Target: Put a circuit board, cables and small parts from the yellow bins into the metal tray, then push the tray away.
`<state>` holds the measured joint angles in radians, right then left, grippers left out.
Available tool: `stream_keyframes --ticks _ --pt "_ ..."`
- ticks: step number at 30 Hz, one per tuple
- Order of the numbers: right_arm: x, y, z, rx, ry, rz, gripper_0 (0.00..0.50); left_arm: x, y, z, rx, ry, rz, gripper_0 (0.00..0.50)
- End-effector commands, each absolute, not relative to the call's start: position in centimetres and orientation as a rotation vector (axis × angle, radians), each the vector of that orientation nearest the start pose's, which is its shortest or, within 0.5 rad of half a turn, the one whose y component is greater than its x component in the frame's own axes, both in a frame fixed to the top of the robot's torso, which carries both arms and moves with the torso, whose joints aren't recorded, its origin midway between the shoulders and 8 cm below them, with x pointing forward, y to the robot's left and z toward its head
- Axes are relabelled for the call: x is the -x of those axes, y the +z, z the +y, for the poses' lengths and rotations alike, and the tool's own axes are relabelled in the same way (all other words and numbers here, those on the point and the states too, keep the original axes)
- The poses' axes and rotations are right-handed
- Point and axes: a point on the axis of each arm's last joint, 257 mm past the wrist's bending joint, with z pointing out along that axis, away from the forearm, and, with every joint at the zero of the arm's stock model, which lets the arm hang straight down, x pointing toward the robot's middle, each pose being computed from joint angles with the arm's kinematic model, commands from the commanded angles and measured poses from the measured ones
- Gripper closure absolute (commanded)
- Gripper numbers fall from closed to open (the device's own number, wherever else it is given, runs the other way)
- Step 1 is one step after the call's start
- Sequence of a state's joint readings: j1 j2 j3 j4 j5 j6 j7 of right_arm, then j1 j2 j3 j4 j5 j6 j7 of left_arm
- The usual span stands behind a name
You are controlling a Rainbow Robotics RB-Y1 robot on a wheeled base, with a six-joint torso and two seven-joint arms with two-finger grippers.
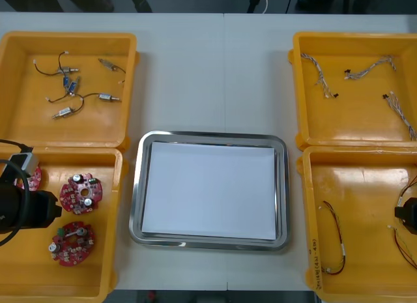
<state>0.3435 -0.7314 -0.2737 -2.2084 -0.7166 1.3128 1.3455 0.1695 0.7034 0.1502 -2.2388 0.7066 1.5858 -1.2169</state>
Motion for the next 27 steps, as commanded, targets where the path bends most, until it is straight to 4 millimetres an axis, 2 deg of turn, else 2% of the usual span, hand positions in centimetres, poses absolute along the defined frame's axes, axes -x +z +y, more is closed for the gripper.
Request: stream_keyframes --ticks 1,6,11,17,27 --pt "-31.1 -29.6 -40.6 -0.133 -0.016 2.592 0.0 -32.2 -28.7 33.8 0.111 -0.064 2.703 0.0" --pt "-31.0 -31.6 -40.5 -0.164 0.008 2.593 0.0 -32.4 -29.1 33.5 0.1 -0.062 2.686 0.0" --pt "-31.8 -33.2 -40.5 -0.18 0.021 2.557 0.0 -32.5 -30.1 33.4 0.091 -0.057 2.68 0.0" --pt "-31.7 -33.6 -40.4 -0.17 0.01 2.562 0.0 -32.6 -31.7 33.5 0.088 -0.047 2.676 0.0" --pt "-30.9 -34.6 -40.4 -0.133 -0.036 2.588 0.0 -31.6 -32.6 34.2 0.095 -0.03 2.674 0.0"
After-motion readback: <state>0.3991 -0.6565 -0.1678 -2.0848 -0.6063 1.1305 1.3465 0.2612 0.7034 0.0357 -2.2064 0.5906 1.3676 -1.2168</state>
